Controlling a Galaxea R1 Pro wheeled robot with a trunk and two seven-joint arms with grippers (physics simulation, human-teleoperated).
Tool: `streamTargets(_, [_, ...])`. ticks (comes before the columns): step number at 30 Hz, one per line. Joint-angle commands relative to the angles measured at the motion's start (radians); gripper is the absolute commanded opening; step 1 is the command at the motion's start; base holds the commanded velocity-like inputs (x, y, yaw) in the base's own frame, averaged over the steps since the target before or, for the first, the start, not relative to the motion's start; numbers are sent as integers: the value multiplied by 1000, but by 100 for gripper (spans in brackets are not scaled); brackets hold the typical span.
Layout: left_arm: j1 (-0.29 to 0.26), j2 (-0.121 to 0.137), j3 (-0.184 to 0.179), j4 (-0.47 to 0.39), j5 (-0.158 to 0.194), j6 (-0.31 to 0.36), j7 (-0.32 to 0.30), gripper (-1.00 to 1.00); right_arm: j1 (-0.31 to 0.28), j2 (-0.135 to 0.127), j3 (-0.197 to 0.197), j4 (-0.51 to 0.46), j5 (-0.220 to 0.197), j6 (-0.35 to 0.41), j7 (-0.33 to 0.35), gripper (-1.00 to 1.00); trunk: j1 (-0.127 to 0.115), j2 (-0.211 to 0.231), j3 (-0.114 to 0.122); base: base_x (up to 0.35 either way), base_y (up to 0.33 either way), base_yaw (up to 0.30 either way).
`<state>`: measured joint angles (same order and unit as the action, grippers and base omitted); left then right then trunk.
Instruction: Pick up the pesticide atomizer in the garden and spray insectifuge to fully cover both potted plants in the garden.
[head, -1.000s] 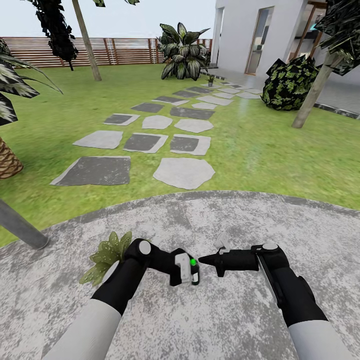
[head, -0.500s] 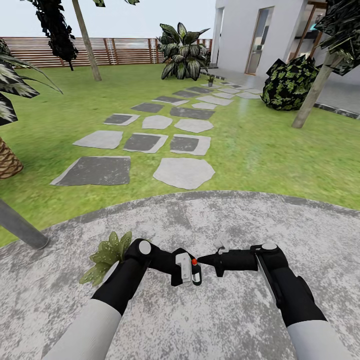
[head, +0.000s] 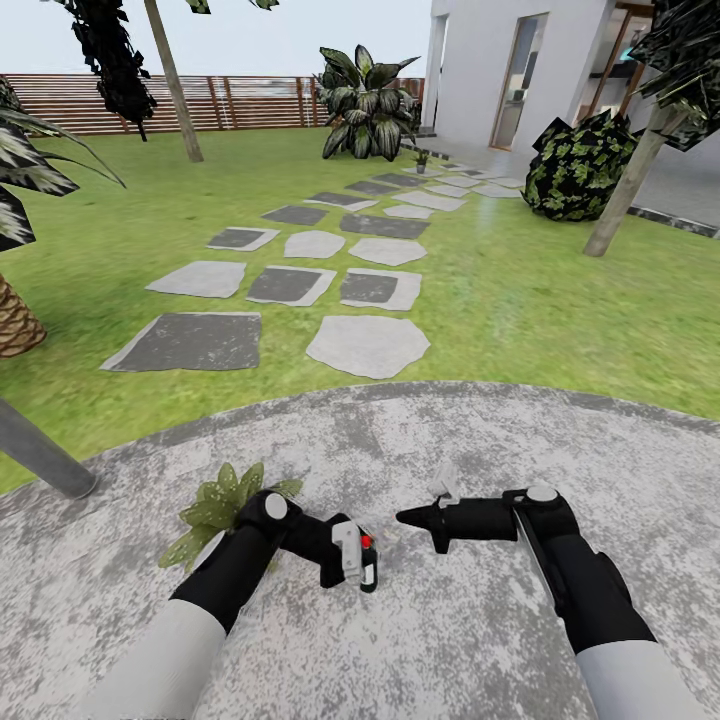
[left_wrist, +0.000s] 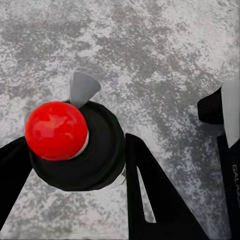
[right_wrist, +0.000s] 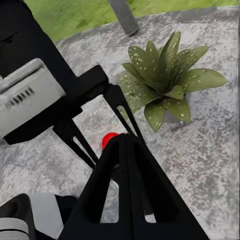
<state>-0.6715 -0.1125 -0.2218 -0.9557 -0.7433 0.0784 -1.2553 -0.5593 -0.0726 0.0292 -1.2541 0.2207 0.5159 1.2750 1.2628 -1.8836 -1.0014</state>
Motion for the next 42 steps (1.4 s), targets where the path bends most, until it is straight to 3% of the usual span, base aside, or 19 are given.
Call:
streamTargets(1, [0,17,1,5,-2,9,-2,-100,0,-1,0,-2,3,-7,6,-100,0,0,-1,0,0,0])
streamTargets(6, [0,47,26,10,-2,11,17,-100,4,-2,0,-4,1,-22,10,-100,0,0,-1,0,0,0])
streamTargets(10, [0,50,61,9,-2,32,17,-100,9,-11,-4,-1,-1,-24,8,-100,0,0,-1,0,0,0])
streamTargets(11, [0,49,75,9,-2,56,18,-100,10,-29,-10,0,-1,-25,7,-100,0,0,-1,0,0,0])
streamTargets(13, [0,48,99,7,-1,96,30,-100,10,-95,-35,1,-2,-25,5,-100,0,0,-1,0,0,0])
streamTargets(14, [1,47,110,6,0,105,40,-100,10,-124,-58,2,-2,-25,4,-100,0,0,-1,0,0,0])
streamTargets(15, [3,46,131,5,1,113,56,-100,10,-162,-114,3,-3,-25,6,-100,0,0,-1,0,0,0])
streamTargets(16, [5,44,147,4,1,116,65,-100,10,-179,-164,3,-3,-26,6,100,0,0,-1,0,0,0])
streamTargets(20, [13,36,200,3,4,120,82,-100,10,-204,-397,3,0,-26,4,100,0,0,-1,0,0,0])
streamTargets(23, [50,35,214,2,5,121,84,-100,11,-204,-474,4,0,-28,0,100,0,0,-1,0,0,0])
streamTargets(26, [75,32,259,0,6,121,85,-100,12,-203,-492,13,0,-33,-12,100,0,0,-1,0,0,0])
streamTargets(30, [81,18,303,2,7,121,85,-100,12,-204,-496,31,0,-33,-103,100,0,0,-1,0,0,0])
streamTargets(33, [83,13,314,4,7,121,86,-100,12,-207,-506,49,-1,-32,-149,100,0,0,-1,0,0,0])
streamTargets(42, [84,13,329,9,6,121,86,-100,12,-205,-523,61,0,-31,-151,100,0,0,-1,0,0,0])
